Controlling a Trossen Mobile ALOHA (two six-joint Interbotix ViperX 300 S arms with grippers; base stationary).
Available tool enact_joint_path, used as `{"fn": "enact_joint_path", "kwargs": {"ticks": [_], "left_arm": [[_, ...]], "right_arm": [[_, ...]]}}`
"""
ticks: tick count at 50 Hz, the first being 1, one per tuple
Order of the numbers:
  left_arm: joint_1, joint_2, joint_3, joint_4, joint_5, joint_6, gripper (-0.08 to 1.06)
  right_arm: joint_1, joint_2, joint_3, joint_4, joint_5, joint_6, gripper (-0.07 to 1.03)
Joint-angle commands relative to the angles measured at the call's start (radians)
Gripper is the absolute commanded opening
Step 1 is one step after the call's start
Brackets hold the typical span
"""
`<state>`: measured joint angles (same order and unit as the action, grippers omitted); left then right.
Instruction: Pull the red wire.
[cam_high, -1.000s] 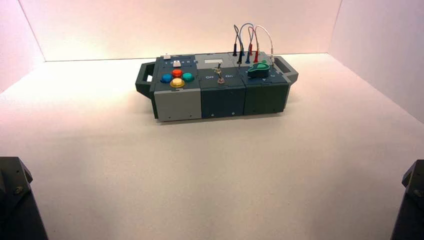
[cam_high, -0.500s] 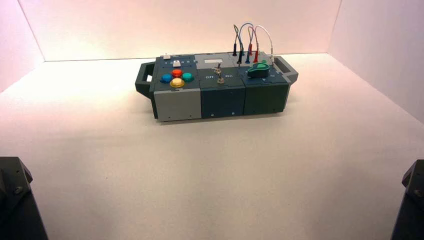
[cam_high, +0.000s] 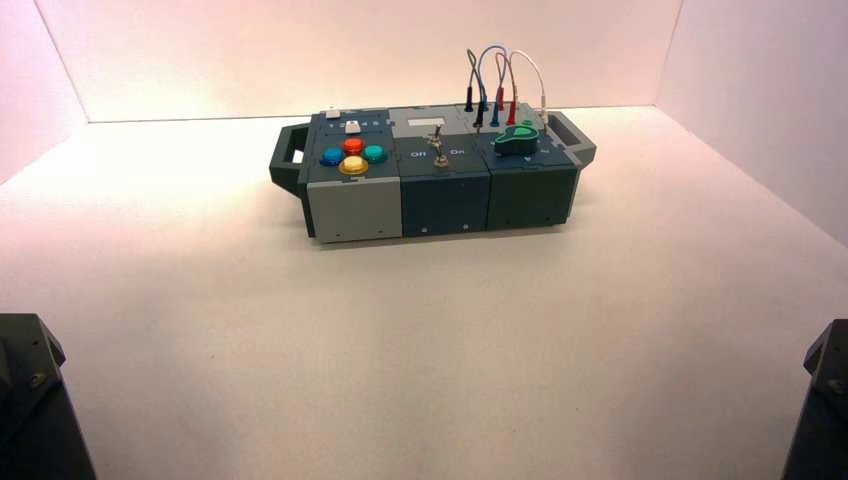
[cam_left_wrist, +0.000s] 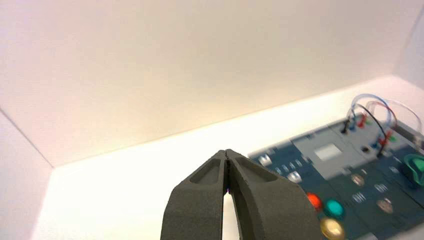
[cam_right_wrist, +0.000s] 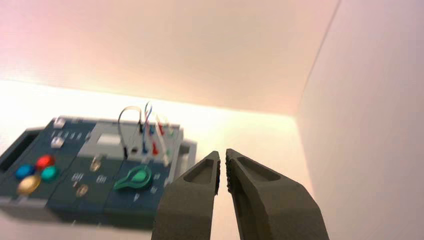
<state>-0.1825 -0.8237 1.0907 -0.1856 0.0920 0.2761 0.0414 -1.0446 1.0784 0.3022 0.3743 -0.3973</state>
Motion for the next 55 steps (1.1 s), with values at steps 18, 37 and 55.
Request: {"fn": "enact_joint_path", "kwargs": {"ticks": [18, 37, 55], "left_arm": [[-0.029, 0.008, -0.149, -0.026, 0.218, -0.026, -0.03], [-0.032, 0.043, -0.186, -0.048, 0.293, -0.026, -0.03], [-0.048, 0.126, -0.267, -0.049, 0.466, -0.023, -0.03]], "right_arm": [[0.002, 0.218, -0.239, 0.048, 0.238, 0.003, 0.20], [0.044, 0.499, -0.446, 0.060, 0.469, -0.002, 0.27], [0.150, 0.672, -0.569, 0.048, 0.451, -0.002, 0.31]]}}
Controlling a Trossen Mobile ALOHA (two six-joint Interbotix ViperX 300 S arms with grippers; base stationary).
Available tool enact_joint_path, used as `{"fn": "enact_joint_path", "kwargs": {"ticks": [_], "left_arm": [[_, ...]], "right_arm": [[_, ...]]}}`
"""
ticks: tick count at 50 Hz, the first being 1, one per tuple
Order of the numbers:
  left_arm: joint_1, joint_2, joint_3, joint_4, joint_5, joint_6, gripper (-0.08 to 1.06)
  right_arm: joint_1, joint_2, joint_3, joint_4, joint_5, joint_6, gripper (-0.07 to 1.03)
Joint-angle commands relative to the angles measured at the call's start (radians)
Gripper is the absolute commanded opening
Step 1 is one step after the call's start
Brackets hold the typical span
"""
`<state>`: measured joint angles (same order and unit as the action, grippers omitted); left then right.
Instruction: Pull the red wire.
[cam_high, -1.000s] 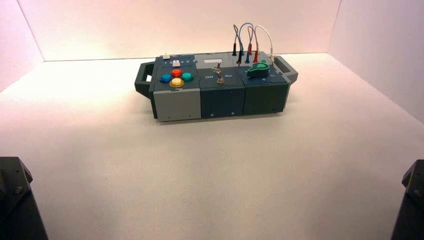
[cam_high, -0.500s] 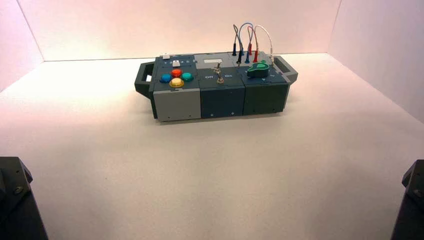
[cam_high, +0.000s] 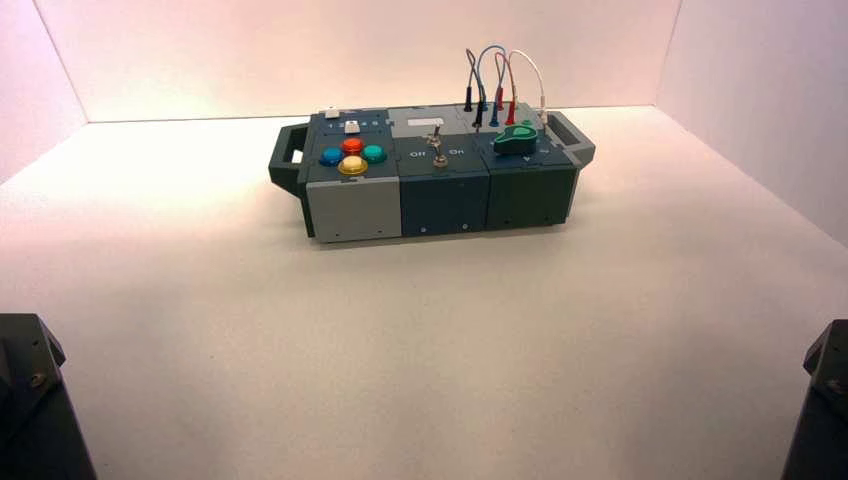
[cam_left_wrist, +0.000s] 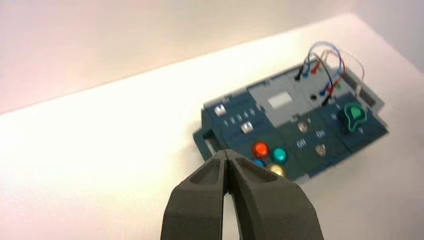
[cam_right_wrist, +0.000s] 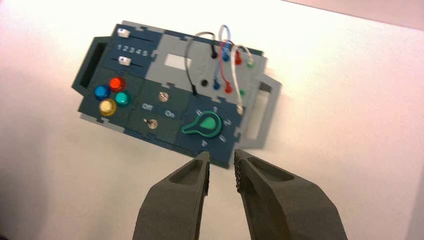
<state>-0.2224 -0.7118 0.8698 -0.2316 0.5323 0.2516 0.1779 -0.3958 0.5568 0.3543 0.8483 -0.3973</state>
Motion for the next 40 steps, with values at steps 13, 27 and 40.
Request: {"fn": "enact_joint_path", "kwargs": {"ticks": [13, 27, 40], "left_arm": [[-0.044, 0.046, -0.069, -0.006, 0.043, 0.038, -0.03], [-0.101, 0.077, -0.078, -0.008, 0.043, 0.057, -0.03], [-0.129, 0.078, -0.078, -0.029, 0.046, 0.084, -0.03]], "right_arm": [[0.048, 0.127, -0.067, -0.040, -0.067, 0.000, 0.33], [0.078, 0.252, -0.098, -0.054, -0.100, 0.018, 0.33], [0.101, 0.313, -0.092, -0.127, -0.198, 0.155, 0.33]]}}
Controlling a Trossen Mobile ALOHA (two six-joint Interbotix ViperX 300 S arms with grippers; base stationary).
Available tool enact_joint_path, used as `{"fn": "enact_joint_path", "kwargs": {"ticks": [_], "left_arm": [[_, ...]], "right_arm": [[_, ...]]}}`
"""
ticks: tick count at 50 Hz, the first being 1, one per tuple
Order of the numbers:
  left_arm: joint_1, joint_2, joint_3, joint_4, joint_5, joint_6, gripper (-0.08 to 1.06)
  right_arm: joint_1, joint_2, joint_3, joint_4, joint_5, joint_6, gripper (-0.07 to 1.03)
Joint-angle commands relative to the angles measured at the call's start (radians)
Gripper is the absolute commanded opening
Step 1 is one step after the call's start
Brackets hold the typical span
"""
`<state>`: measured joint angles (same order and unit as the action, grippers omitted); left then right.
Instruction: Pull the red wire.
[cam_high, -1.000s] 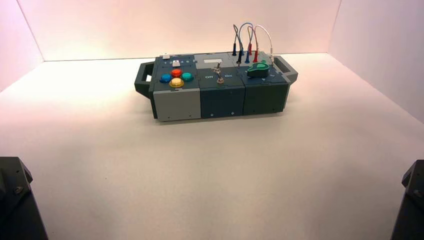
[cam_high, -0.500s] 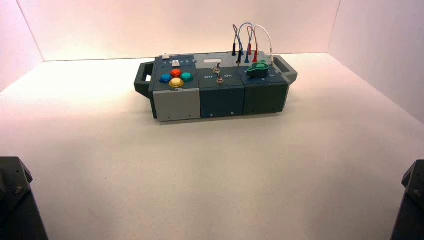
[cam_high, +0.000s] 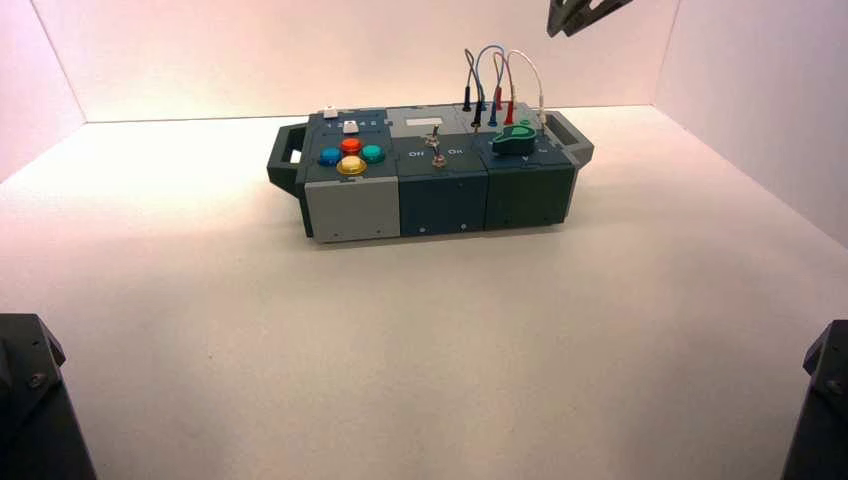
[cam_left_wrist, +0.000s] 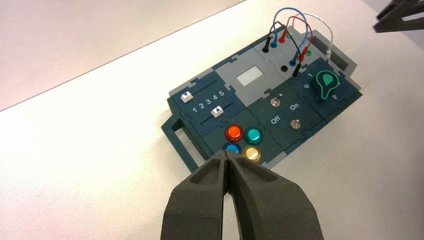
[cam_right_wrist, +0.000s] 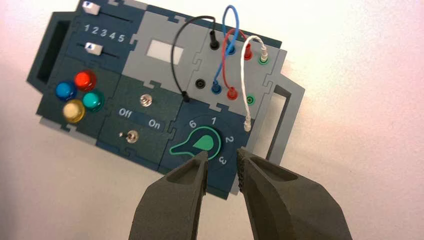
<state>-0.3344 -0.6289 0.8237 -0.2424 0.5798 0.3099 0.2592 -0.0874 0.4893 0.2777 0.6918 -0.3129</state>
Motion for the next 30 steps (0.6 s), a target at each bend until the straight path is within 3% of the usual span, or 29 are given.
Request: {"fn": "enact_joint_path", "kwargs": {"ticks": [1, 6, 9, 10, 12, 14, 15, 19, 20, 30], "left_arm": [[-0.020, -0.003, -0.032, -0.028, 0.000, 0.035, -0.03], [-0.029, 0.000, -0.034, -0.084, 0.014, 0.104, -0.03], [-0.029, 0.006, -0.035, -0.127, 0.025, 0.149, -0.03], [-0.029, 0.011, -0.037, -0.163, 0.028, 0.179, -0.03], [-0.028, 0.015, -0.037, -0.207, 0.031, 0.216, -0.03], [-0.028, 0.015, -0.037, -0.222, 0.031, 0.230, -0.03], [-0.028, 0.018, -0.038, -0.255, 0.031, 0.252, -0.03], [-0.028, 0.023, -0.043, -0.275, 0.031, 0.258, -0.03], [-0.028, 0.023, -0.044, -0.275, 0.029, 0.259, -0.03], [-0.028, 0.021, -0.048, -0.275, 0.031, 0.258, -0.03]], "right_arm": [[0.025, 0.009, -0.025, -0.071, -0.048, 0.094, 0.33], [0.061, 0.020, -0.031, -0.178, -0.052, 0.179, 0.33], [0.075, 0.026, -0.032, -0.206, -0.052, 0.202, 0.33], [0.091, 0.032, -0.041, -0.232, -0.051, 0.225, 0.33], [0.101, 0.041, -0.049, -0.235, -0.043, 0.232, 0.33], [0.104, 0.046, -0.054, -0.232, -0.037, 0.236, 0.33], [0.106, 0.054, -0.063, -0.230, -0.029, 0.239, 0.33], [0.107, 0.074, -0.081, -0.224, -0.017, 0.262, 0.33], [0.106, 0.083, -0.087, -0.227, -0.018, 0.276, 0.33], [0.106, 0.126, -0.110, -0.239, -0.028, 0.313, 0.33]]}}
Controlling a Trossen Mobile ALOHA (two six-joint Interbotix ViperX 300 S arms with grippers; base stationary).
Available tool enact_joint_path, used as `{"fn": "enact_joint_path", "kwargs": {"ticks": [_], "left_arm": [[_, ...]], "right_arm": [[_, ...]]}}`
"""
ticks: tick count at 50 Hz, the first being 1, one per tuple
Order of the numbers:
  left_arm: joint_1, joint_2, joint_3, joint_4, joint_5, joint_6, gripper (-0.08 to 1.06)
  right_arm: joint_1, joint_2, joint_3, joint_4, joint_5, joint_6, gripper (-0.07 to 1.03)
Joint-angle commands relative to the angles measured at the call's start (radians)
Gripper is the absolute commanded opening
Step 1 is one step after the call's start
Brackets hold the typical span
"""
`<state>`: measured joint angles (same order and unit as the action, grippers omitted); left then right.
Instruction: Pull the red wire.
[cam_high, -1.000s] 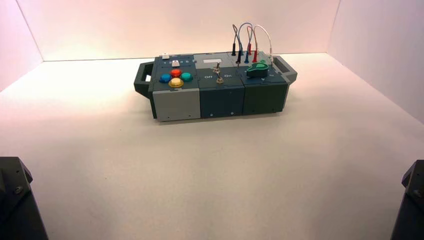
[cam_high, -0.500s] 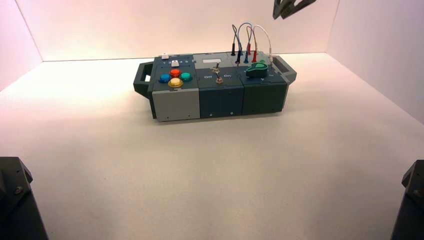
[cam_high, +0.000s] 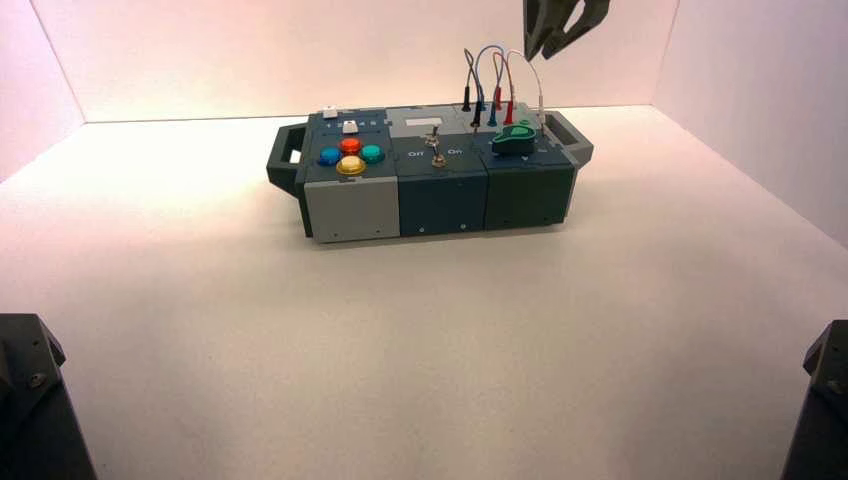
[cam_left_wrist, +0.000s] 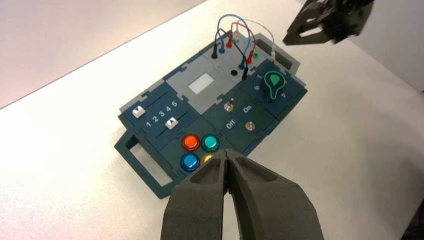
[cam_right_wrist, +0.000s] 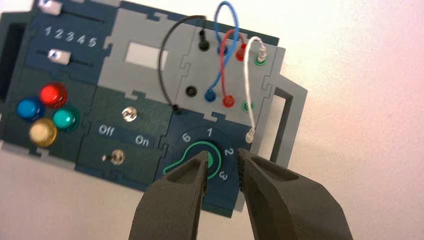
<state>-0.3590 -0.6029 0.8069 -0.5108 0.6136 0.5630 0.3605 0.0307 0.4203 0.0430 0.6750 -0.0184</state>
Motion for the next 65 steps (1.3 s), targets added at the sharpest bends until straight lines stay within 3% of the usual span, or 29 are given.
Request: {"fn": "enact_joint_path", "kwargs": {"ticks": [1, 35, 54, 65], "left_arm": [[-0.002, -0.003, -0.031, -0.006, -0.003, 0.005, -0.03], [-0.003, 0.020, -0.025, -0.006, -0.002, 0.003, -0.03], [-0.003, 0.021, -0.023, -0.006, -0.002, 0.003, -0.03], [-0.003, 0.023, -0.025, -0.006, -0.002, 0.003, -0.03]], "right_arm": [[0.005, 0.012, -0.043, -0.005, -0.012, 0.018, 0.33], [0.008, 0.149, -0.094, -0.006, -0.069, 0.014, 0.33], [0.008, 0.227, -0.152, -0.031, -0.064, 0.008, 0.33], [0.008, 0.261, -0.201, -0.055, -0.021, 0.008, 0.32]]}}
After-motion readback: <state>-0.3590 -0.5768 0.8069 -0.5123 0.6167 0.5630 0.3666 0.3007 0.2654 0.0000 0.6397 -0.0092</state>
